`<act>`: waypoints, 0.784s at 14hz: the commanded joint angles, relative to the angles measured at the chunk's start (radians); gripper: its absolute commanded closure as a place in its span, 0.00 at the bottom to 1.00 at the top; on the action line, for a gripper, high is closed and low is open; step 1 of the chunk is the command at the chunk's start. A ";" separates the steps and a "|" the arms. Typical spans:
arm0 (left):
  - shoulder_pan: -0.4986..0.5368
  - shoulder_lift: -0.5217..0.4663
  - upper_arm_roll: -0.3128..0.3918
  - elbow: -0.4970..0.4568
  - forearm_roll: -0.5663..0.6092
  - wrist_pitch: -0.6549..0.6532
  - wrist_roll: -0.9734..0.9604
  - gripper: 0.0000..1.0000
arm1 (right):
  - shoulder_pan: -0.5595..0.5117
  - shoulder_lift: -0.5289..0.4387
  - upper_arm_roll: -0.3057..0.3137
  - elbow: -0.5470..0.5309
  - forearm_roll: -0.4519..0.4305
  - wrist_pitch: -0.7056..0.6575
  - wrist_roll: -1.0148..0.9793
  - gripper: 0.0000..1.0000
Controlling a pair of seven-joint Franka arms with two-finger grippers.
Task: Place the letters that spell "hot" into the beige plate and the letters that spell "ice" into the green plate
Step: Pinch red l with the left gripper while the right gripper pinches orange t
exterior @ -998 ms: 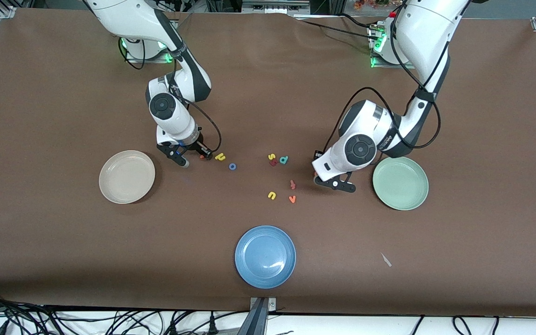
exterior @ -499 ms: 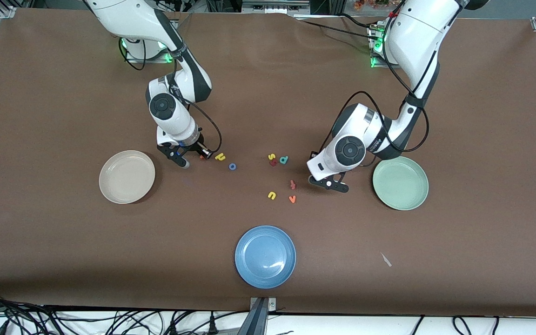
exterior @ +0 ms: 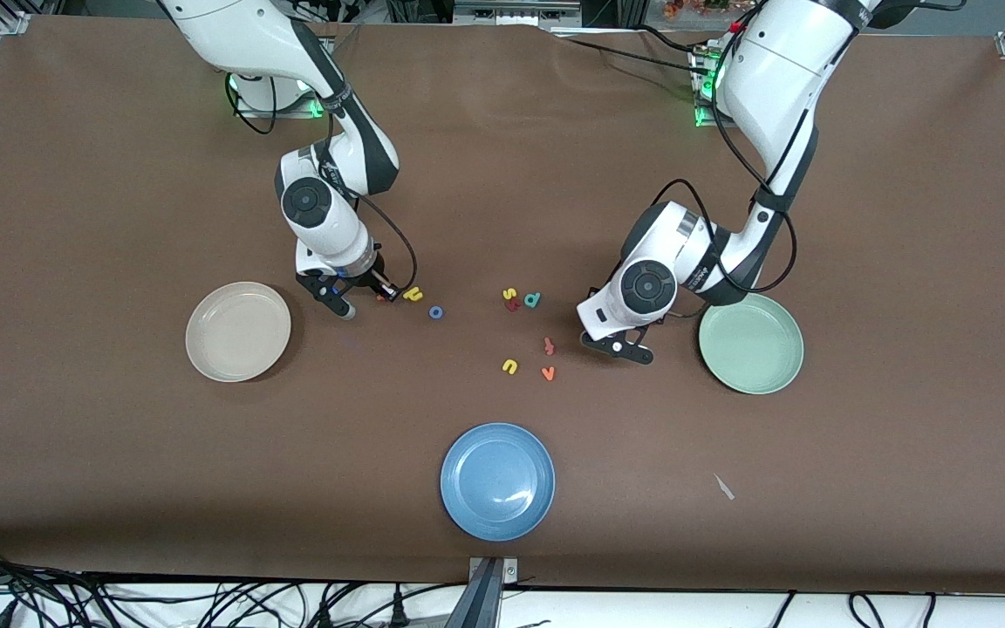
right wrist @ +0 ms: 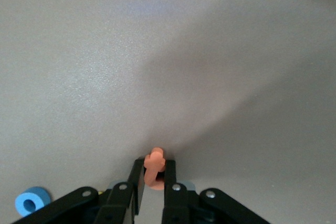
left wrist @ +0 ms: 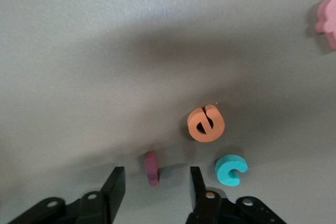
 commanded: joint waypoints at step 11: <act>0.011 -0.061 0.010 -0.023 0.034 0.008 0.001 1.00 | 0.008 -0.128 -0.210 0.102 0.005 -0.482 -0.327 0.90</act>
